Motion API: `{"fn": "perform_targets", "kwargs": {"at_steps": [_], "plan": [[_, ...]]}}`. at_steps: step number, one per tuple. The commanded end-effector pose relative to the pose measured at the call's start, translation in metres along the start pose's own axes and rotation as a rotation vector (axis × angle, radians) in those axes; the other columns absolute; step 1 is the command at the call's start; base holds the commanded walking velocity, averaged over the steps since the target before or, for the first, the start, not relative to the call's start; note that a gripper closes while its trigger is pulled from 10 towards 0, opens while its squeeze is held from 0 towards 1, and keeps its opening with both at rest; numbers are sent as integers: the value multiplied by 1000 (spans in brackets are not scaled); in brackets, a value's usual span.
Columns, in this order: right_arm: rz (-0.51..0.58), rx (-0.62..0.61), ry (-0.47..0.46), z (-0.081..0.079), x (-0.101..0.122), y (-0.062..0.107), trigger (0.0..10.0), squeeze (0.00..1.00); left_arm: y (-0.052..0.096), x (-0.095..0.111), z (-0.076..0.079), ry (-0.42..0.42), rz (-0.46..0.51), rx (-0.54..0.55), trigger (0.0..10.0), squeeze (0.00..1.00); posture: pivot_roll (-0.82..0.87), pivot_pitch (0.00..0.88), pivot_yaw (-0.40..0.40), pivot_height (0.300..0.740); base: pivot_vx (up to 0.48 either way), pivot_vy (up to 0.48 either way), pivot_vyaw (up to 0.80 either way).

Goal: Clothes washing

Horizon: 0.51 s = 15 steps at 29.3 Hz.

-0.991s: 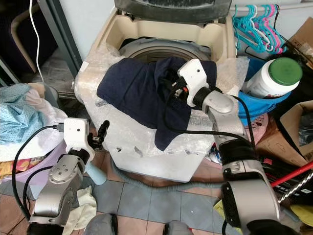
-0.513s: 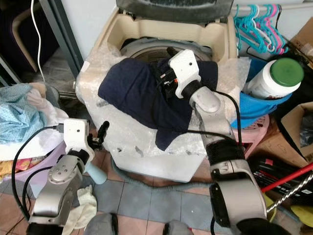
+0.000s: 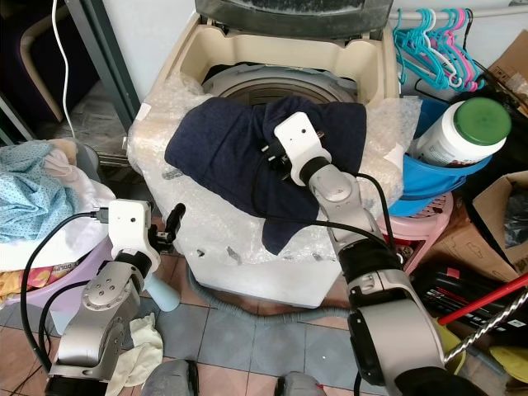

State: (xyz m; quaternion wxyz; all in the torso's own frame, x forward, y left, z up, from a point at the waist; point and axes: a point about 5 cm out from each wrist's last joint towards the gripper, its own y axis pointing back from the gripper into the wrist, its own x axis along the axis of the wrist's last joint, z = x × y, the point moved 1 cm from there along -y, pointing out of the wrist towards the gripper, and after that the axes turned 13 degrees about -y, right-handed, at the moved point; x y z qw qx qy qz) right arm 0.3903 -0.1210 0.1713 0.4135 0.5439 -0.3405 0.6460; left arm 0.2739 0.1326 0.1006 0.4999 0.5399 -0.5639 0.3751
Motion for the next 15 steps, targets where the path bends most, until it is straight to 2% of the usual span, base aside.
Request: {"fn": "perform_targets", "kwargs": {"at_steps": [1,7,15], "plan": [[-37,-57,-77,15,-4,1,0,0,0,-1,1,-8,-3,5,10000,0,3,56,-6,740,0,0,0],[-13,-95,-226,40,10,2,0,0,-1,-2,1,-6,-1,9,10000,0,1,54,-13,740,0,0,0],[-54,-118,-247,59,13,3,0,0,0,-2,0,-5,-1,14,10000,0,4,59,-16,740,0,0,0]]}}
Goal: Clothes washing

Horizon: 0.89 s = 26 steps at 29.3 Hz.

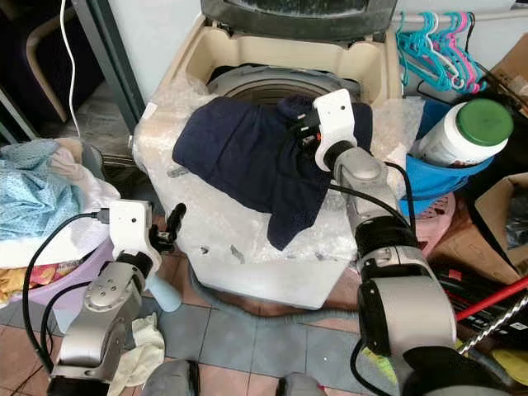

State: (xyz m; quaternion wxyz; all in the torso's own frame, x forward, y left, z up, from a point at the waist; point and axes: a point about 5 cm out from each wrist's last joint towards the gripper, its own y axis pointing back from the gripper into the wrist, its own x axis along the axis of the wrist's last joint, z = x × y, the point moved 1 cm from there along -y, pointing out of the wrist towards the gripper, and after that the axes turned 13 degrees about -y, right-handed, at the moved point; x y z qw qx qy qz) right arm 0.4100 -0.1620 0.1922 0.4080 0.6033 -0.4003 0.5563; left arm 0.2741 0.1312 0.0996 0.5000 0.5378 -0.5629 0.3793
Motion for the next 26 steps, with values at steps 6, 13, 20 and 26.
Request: {"fn": "perform_targets", "kwargs": {"at_steps": [6,13,20,26], "plan": [[-34,-56,-6,15,15,-3,0,0,3,-1,-1,-13,-8,12,10000,0,11,74,-19,740,0,0,0],[-21,-26,52,11,29,-8,0,0,11,-3,-1,-8,-19,22,10000,0,20,103,-29,740,0,0,0],[114,-24,124,5,71,-15,0,0,27,0,3,0,-26,17,10000,0,52,164,-39,740,0,0,0],[346,0,162,-22,140,-21,0,0,34,2,0,-2,-39,21,10000,0,68,176,-38,740,0,0,0]]}}
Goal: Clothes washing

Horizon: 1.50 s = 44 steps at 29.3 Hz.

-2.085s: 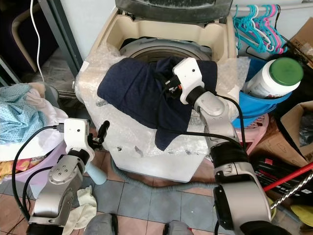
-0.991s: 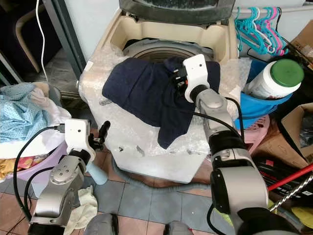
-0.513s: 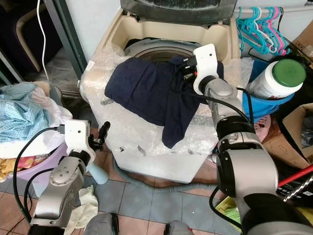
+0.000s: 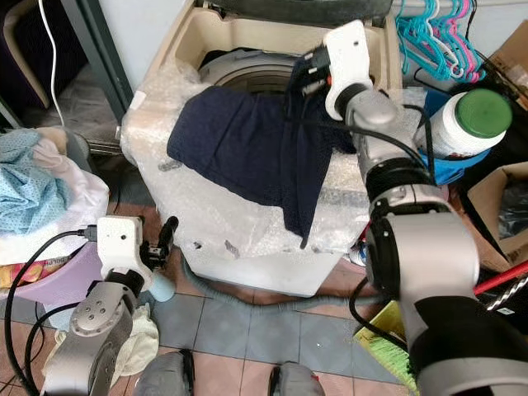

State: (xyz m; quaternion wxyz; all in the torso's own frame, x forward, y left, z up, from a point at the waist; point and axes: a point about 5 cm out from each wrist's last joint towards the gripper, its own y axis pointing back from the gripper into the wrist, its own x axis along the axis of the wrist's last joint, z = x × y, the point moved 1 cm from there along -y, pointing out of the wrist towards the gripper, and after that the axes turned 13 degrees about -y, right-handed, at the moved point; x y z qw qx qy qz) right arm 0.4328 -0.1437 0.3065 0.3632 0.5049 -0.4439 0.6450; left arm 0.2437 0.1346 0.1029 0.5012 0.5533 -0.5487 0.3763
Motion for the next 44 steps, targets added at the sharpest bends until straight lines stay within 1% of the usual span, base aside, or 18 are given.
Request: {"fn": "perform_targets", "kwargs": {"at_steps": [1,3,4,7,10,12,14,17,18,21,23,25,26,31,33,38,42,44], "plan": [[112,1,30,-6,32,-7,0,0,4,1,-1,-3,-3,-1,10000,0,70,179,-37,740,0,0,0],[161,-1,57,-11,47,-11,0,0,3,1,-1,-6,-6,-1,10000,0,72,180,-36,740,0,0,0],[200,0,71,-16,59,-14,10000,1000,3,2,-1,-7,-7,0,10000,0,74,179,-36,740,0,0,0],[178,39,100,-27,62,-18,10000,1000,2,3,-1,-6,-6,2,10000,0,75,174,-37,740,0,0,0],[53,71,219,-33,43,-20,10000,1000,1,4,1,-4,-6,-1,10000,0,72,168,-38,740,0,0,0],[2,81,246,-32,30,-18,10000,1000,1,5,3,-2,-7,-5,10000,0,68,164,-36,740,0,0,0],[-53,72,311,-24,16,-14,10000,1000,-1,5,4,0,-8,-10,10000,0,59,158,-31,740,0,0,0],[-81,39,308,-5,7,-5,10000,1000,-4,5,4,-1,-4,-17,10000,0,50,150,-27,740,0,0,0],[-95,18,314,9,4,2,10000,1000,-7,5,4,-2,-2,-20,10000,0,42,141,-22,740,0,0,0],[-155,-11,323,24,-2,9,10000,1000,-11,6,3,-5,5,-26,10000,0,24,132,-15,740,0,0,0],[-171,-53,237,36,-3,13,10000,1000,-14,7,7,-6,14,-44,10000,0,18,122,-13,740,0,0,0],[-191,-39,199,39,-6,16,10000,1000,-16,8,8,-4,18,-50,10000,0,15,118,-13,740,0,0,0],[-176,8,156,38,-7,18,10000,1000,-18,10,9,7,26,-53,10000,0,16,110,-12,740,0,0,0],[-86,58,85,42,-4,24,10000,1000,-20,12,8,11,35,-45,10000,0,11,98,-9,740,0,0,0],[-16,114,32,45,-4,33,10000,1000,-21,13,7,10,52,-47,10000,0,-4,83,0,740,0,0,0],[33,216,-85,52,-11,53,10000,1000,-27,15,10,11,64,-64,10000,0,-17,68,9,740,0,0,0],[-59,335,-102,50,-32,75,10000,1000,-32,16,12,9,71,-76,10000,0,-33,53,20,740,0,0,0],[-93,366,-94,49,-37,79,10000,1000,-32,17,11,8,73,-79,10000,0,-36,51,22,740,0,0,0]]}}
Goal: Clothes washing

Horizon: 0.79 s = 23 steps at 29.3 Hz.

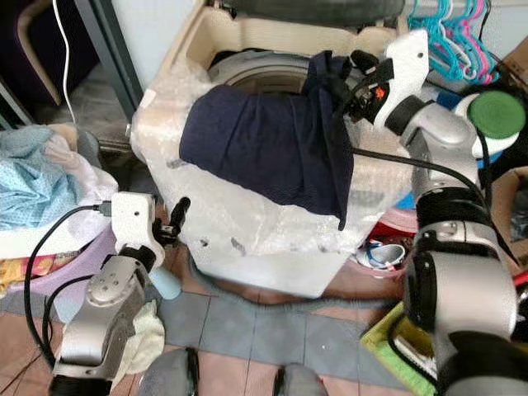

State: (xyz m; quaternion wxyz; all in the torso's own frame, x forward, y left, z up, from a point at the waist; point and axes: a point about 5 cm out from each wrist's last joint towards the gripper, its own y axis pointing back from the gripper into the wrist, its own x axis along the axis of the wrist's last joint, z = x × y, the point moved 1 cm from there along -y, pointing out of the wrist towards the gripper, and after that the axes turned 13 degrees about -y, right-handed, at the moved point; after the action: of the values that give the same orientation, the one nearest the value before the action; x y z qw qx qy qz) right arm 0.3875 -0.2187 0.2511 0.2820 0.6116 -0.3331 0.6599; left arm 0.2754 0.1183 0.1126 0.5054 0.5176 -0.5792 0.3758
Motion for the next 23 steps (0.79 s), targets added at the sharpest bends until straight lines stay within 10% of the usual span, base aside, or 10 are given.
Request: {"fn": "perform_targets", "kwargs": {"at_steps": [1,15,16,17,18,19,23], "plan": [[-58,48,52,-3,-1,4,10000,1000,-2,0,1,7,4,-15,10000,0,-40,47,23,740,0,0,0],[-209,-136,55,-13,-63,10,10000,1000,-4,-1,1,4,12,-15,10000,0,-26,31,24,740,0,0,0],[-203,-148,42,-16,-68,6,4157,1000,-5,-2,1,2,13,-14,10000,0,-24,31,20,740,0,0,0],[-202,-150,41,-16,-68,6,4157,1000,-5,-2,1,2,14,-14,10000,0,-24,31,20,740,0,0,0],[-200,-149,35,-18,-70,4,0,357,-5,-1,1,1,16,-13,10000,0,-23,31,18,740,0,0,0],[-193,-153,24,-21,-71,3,0,0,-4,-1,1,2,19,-11,10000,0,-23,31,18,740,0,0,0],[-140,-205,-38,-26,-72,-3,0,0,-3,-1,1,4,23,-9,10000,0,-20,35,17,740,0,0,0]]}}
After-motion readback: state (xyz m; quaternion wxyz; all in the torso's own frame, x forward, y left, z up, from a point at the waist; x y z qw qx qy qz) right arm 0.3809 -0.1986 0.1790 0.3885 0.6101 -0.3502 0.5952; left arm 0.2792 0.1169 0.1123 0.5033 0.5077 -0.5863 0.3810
